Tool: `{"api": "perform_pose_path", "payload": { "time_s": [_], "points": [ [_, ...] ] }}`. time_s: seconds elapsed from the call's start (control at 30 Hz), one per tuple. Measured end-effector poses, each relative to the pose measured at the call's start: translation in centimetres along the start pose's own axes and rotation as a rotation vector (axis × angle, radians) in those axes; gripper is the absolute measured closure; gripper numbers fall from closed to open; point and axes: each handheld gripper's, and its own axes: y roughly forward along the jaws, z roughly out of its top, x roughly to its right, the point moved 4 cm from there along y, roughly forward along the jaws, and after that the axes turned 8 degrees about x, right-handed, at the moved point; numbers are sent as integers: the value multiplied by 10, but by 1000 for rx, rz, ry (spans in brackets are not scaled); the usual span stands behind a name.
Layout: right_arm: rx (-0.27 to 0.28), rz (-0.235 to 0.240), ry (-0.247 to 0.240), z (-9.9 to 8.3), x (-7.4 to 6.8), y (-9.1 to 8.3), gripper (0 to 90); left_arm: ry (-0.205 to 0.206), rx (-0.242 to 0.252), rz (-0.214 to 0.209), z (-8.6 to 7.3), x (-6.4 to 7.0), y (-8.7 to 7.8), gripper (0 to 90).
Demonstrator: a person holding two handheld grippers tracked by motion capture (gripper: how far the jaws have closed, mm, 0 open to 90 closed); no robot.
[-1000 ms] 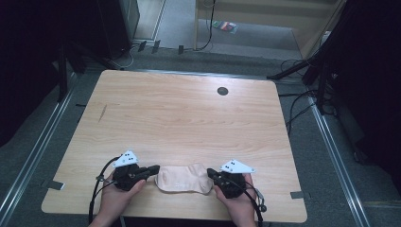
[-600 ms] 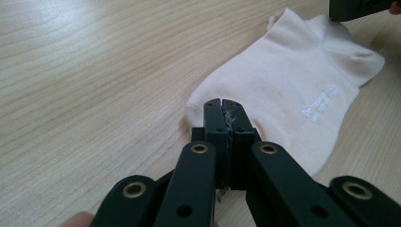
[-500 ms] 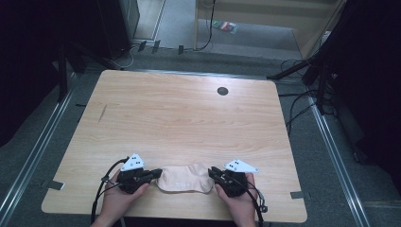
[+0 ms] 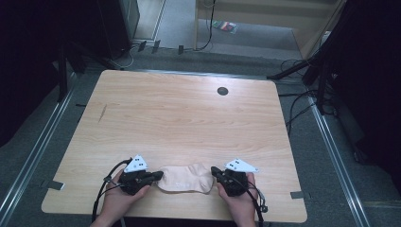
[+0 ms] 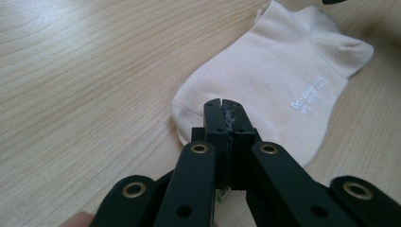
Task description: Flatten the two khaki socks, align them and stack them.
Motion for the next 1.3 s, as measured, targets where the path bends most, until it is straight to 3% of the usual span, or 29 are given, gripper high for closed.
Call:
{"api": "perform_pose_path", "payload": {
  "time_s": [0.03, 0.1, 0.13, 0.2, 0.43, 0.53, 0.6, 0.7, 0.77, 0.83, 0.9, 1.0, 1.1, 1.3],
  "points": [
    [-17, 18, 4, -2, 0, 2, 737, 0, -1, 1, 0, 0, 0, 900],
    [-54, 24, -1, -9, -2, 8, 770, -1, -3, 1, 0, 0, 1, 900],
    [-54, 20, -10, -9, -4, 8, 831, -1, -2, 4, 0, 0, 1, 900],
    [-50, 14, -34, -7, -5, 7, 867, -2, -11, 4, 0, -1, 1, 900],
    [-1, 1, -54, 0, -7, -2, 877, -7, -13, 11, -1, -2, 2, 900],
    [-35, -6, -54, -3, -5, 1, 874, -10, -17, 7, -1, -3, 2, 900],
    [-66, -4, -57, -8, -3, 5, 842, -9, -12, 11, -1, -2, 2, 900],
    [-26, 1, -41, -5, -1, 3, 669, -8, -3, 1, -1, -2, 2, 900],
    [13, -3, -23, -1, 2, 0, 633, -13, 13, -17, 0, -1, 0, 878],
    [51, 11, 5, 2, 3, -6, 678, -18, 46, -54, 4, 2, -3, 870],
    [66, 72, 14, 3, -3, -11, 796, -1, 53, -86, 5, 8, -5, 876],
    [27, 101, -40, -1, -17, -9, 900, 24, 42, -82, 5, 12, -2, 882],
    [8, 107, -40, -3, -20, -5, 900, 4, 61, -72, 7, 9, -4, 882],
    [62, 73, -13, 5, -4, -13, 900, -34, 110, -69, 9, -4, -13, 885]
  ]
}}
